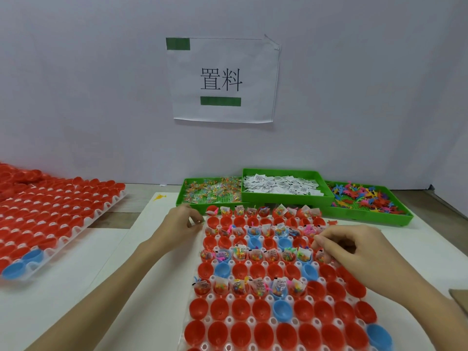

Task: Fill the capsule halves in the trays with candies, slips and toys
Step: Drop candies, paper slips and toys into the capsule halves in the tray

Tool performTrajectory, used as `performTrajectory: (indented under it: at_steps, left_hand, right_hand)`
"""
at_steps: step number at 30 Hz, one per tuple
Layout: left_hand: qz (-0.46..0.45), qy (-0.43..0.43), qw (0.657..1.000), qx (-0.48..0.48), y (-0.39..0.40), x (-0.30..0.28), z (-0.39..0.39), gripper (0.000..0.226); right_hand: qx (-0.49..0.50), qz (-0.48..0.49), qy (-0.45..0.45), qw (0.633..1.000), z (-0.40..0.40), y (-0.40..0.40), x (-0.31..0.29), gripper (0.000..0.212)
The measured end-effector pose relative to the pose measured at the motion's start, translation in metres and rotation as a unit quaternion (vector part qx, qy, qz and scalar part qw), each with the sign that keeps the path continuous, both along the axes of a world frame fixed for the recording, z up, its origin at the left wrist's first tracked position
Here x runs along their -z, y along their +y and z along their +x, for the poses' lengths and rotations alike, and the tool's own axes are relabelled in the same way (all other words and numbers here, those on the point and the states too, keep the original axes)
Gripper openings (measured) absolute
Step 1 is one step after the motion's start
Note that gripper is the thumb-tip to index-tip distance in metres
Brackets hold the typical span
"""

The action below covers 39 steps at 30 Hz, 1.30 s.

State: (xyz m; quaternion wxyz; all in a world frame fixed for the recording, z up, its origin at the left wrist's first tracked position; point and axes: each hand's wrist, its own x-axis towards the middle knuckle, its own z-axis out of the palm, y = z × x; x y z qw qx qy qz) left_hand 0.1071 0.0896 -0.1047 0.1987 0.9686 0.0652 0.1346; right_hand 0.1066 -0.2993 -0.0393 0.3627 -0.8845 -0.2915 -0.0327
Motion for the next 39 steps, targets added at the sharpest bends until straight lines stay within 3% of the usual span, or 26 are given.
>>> performTrajectory:
  at_steps: [8,13,17,20,27,34,39]
  left_hand:
    - [-0.085,-0.058,0.993,-0.063,-0.007,0.004,-0.009,0.011]
    - [-0.160,-0.124,0.974,-0.102,-0.002,-0.002,-0.014,0.006]
    - [-0.164,-0.215,0.960,-0.069,-0.007,-0.012,-0.014,0.012]
    - [-0.154,-0.227,0.961,-0.028,-0.016,-0.020,-0.012,0.014]
    - [-0.009,-0.186,0.982,0.019,-0.019,-0.023,0.001,0.008]
    - [-0.057,-0.169,0.984,0.019,-0.020,-0.024,0.011,0.009]
    - [-0.007,-0.152,0.988,0.021,-0.025,-0.019,0.012,0.016]
  right_hand:
    - [0.005,0.008,0.012,1.000,-0.004,0.001,-0.004,0.042]
    - [0.018,-0.004,0.008,1.000,-0.002,0.000,-0.004,0.024]
    - [0.020,-0.005,0.008,1.000,-0.002,-0.001,-0.003,0.025]
    - [0.021,-0.009,0.005,1.000,0.000,-0.001,-0.001,0.022]
    - [0.019,-0.019,0.007,1.000,0.002,-0.001,0.000,0.022]
    - [0.018,-0.019,0.006,1.000,0.003,-0.003,0.002,0.021]
    - [0.016,-0.018,0.007,1.000,0.003,-0.004,0.001,0.020]
